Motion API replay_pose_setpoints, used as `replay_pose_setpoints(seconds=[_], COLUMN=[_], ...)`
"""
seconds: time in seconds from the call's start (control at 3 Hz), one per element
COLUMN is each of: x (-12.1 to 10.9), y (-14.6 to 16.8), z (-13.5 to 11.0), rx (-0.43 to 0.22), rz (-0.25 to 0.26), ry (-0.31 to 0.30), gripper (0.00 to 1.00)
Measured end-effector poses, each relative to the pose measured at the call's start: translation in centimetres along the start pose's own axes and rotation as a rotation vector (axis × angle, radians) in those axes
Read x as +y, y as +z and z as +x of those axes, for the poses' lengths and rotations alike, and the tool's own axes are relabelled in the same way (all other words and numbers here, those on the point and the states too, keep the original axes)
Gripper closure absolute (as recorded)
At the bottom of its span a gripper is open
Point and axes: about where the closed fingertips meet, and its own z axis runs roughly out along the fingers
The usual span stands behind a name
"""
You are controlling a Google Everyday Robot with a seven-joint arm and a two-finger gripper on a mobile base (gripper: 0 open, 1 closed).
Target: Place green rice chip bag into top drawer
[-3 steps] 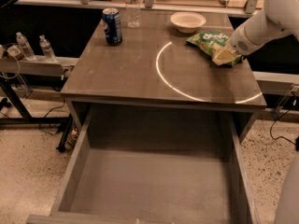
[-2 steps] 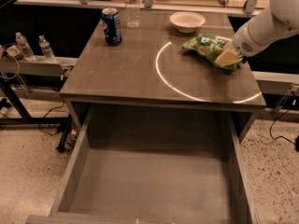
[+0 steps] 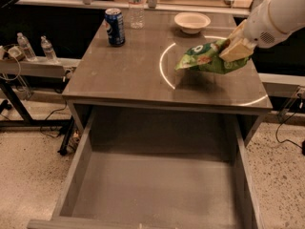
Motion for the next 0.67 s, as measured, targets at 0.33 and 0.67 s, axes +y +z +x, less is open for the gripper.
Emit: replay_pose_setpoints(seconds=[0.33, 0.67], x=[2.2, 3.6], y=[-4.3, -4.3], z=[-2.1, -2.1], rx=[-0.073, -0.080], rz=[-0.073, -0.117], ry=[-0.097, -0.113], gripper=[1.00, 1.00])
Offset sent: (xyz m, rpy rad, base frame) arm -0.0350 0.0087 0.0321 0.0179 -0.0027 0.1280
